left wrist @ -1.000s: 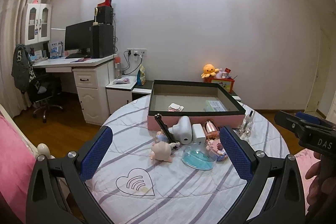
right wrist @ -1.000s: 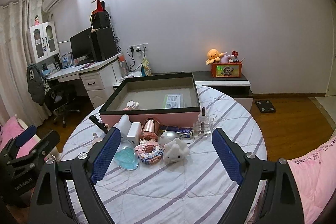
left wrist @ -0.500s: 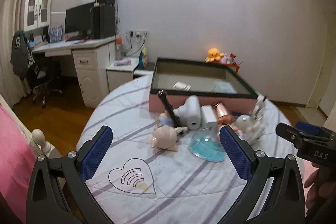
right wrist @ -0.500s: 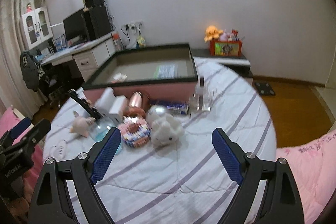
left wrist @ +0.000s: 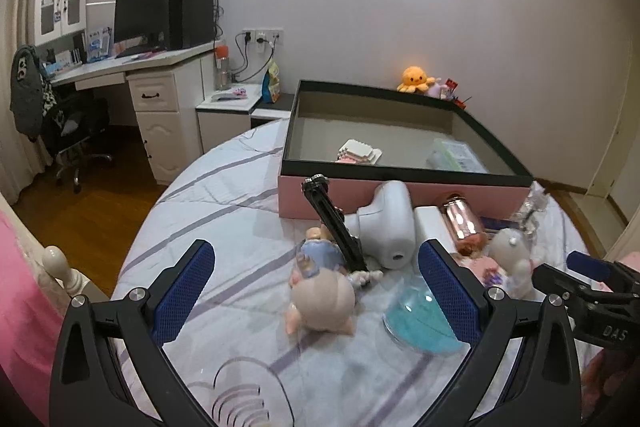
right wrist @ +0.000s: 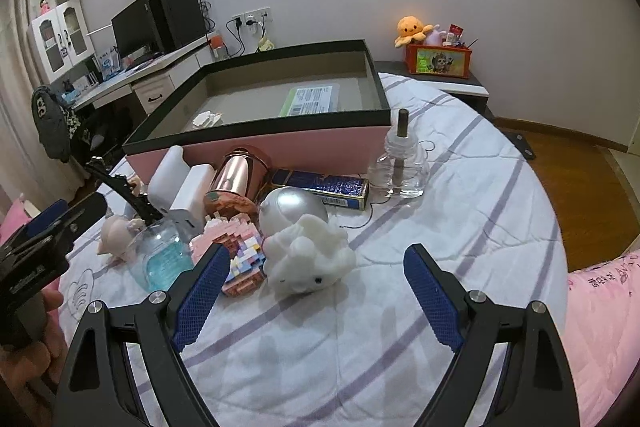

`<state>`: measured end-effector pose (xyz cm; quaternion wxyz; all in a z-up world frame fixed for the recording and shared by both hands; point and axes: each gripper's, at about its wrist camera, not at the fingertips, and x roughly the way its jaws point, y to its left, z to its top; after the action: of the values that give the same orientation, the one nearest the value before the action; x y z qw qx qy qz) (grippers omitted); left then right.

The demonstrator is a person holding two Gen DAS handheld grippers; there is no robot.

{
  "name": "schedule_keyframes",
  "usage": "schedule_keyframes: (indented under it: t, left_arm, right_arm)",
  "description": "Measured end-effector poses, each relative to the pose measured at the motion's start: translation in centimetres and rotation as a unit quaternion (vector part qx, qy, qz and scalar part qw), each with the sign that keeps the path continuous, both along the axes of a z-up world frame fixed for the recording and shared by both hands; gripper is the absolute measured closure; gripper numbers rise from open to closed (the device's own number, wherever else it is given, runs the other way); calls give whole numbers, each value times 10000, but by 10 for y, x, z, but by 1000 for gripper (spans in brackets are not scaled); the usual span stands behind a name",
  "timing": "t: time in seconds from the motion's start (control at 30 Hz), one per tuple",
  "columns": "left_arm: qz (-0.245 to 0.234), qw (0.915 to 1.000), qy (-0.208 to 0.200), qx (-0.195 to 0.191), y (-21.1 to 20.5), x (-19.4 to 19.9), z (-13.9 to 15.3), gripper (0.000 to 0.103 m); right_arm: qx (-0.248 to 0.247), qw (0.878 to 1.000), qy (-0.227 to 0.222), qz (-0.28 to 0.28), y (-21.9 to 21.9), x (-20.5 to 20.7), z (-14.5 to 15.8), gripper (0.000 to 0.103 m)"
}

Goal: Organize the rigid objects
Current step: 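Grasp black hair clip with left tool while right tool grasps white fluffy toy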

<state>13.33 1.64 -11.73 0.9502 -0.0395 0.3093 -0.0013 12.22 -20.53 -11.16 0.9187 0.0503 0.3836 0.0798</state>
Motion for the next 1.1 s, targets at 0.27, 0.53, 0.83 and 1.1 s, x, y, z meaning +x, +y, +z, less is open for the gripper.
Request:
schedule_keyframes:
  t: [0.27, 0.53, 0.83, 1.1]
  left_arm:
    - [28, 9994, 272, -216, 10, 35, -14, 2]
    - [-371, 9971, 479, -455, 5, 55, -20, 59]
    - [-573, 9965, 124, -596, 6, 33, -8, 87]
    - [-673, 9956, -3, -659, 5, 10, -4, 87]
  right_arm:
    - [65, 9998, 202, 12, -1, 19, -15, 13]
    - [262, 9990, 323, 177, -3, 30, -21, 37]
    - [384, 9984, 266, 329, -5, 23, -20, 50]
    - [429, 9984, 124, 348, -5, 11, -9, 50]
